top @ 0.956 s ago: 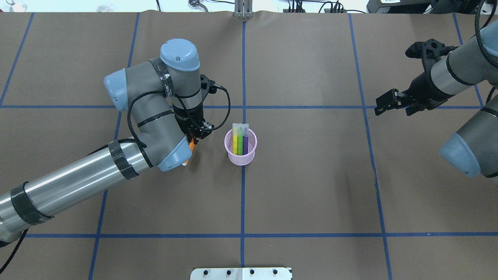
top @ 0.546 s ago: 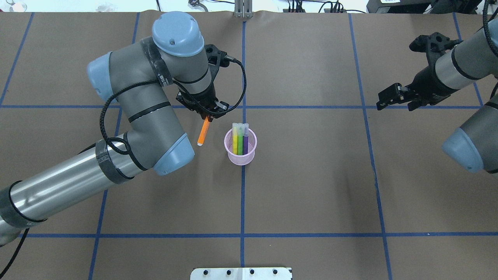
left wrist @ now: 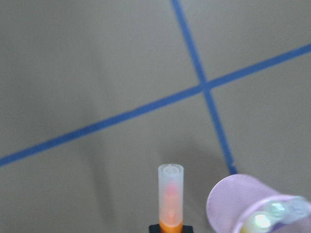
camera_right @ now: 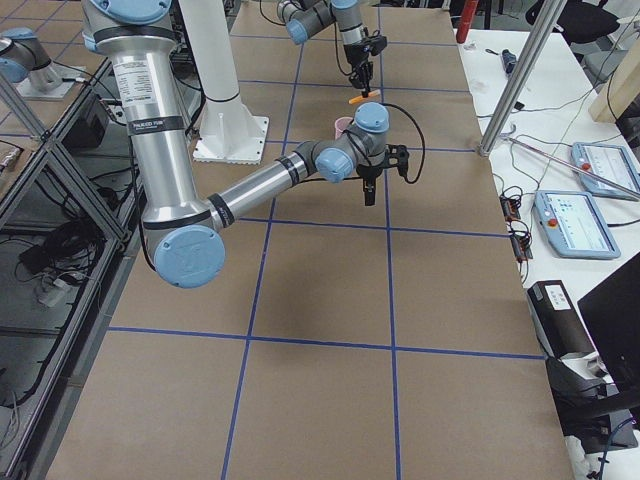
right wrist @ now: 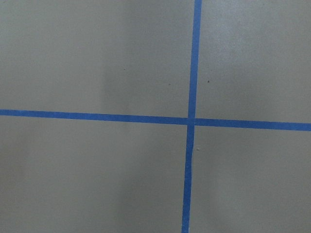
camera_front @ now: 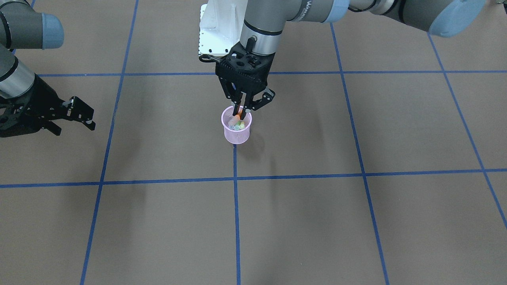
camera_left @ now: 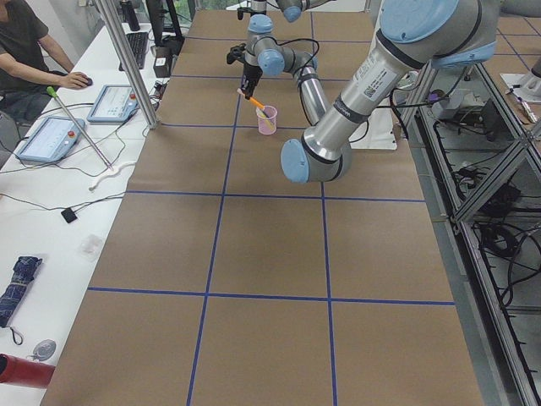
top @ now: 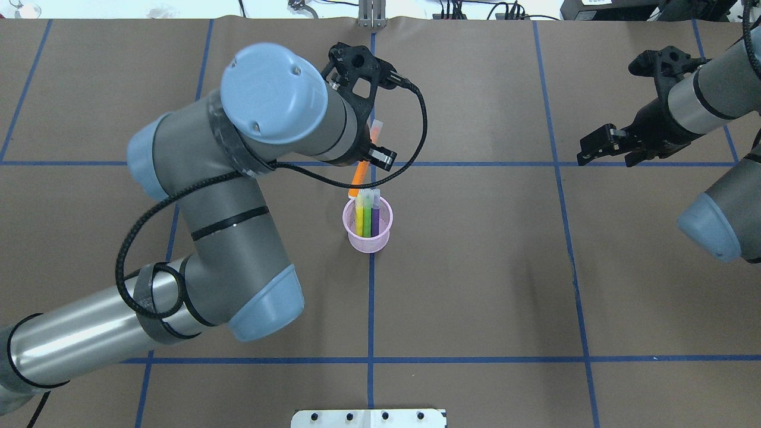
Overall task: Collect pens into pen holder
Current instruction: 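Lift and carry the orange marker over the cup with the left gripper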
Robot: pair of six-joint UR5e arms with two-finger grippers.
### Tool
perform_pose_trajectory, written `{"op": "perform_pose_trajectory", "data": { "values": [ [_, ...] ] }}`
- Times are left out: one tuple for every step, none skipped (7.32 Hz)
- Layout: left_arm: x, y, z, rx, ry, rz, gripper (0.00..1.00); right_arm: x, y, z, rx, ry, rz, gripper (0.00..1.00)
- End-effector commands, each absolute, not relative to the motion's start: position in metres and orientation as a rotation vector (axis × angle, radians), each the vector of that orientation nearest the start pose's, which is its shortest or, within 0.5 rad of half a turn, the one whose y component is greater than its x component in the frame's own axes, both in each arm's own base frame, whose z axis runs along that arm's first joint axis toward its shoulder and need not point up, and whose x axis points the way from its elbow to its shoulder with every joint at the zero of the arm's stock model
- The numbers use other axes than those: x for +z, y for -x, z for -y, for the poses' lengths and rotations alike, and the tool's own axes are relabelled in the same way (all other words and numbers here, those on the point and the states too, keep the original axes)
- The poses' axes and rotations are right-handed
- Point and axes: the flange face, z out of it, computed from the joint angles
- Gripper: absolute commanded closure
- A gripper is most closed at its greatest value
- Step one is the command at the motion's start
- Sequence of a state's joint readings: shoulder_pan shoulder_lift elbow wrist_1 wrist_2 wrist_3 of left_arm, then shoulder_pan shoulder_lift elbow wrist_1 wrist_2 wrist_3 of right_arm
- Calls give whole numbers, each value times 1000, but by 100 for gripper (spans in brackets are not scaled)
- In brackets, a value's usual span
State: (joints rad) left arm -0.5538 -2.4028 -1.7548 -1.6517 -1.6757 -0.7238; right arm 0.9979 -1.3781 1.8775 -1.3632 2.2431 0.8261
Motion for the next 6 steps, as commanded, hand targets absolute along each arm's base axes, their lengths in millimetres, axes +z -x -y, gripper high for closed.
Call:
{"op": "perform_pose_trajectory", "data": {
  "values": [
    [79,-514,424,398,-752,-854,100,385,239,503,-3,-113,934,0],
    [85,-522,420,396,-766,-830,100,385,239,503,-1,-112,934,0],
    [89,-540,409,440,-782,-797,100,387,239,503,-4,-111,931,0],
    [88,-542,407,447,-798,-809,100,387,239,503,-4,-111,931,0],
    [89,-543,405,446,-805,-814,100,387,240,504,-2,-110,932,0],
    [97,-544,404,446,-805,-818,100,386,239,503,-3,-113,934,0]
  ]
}}
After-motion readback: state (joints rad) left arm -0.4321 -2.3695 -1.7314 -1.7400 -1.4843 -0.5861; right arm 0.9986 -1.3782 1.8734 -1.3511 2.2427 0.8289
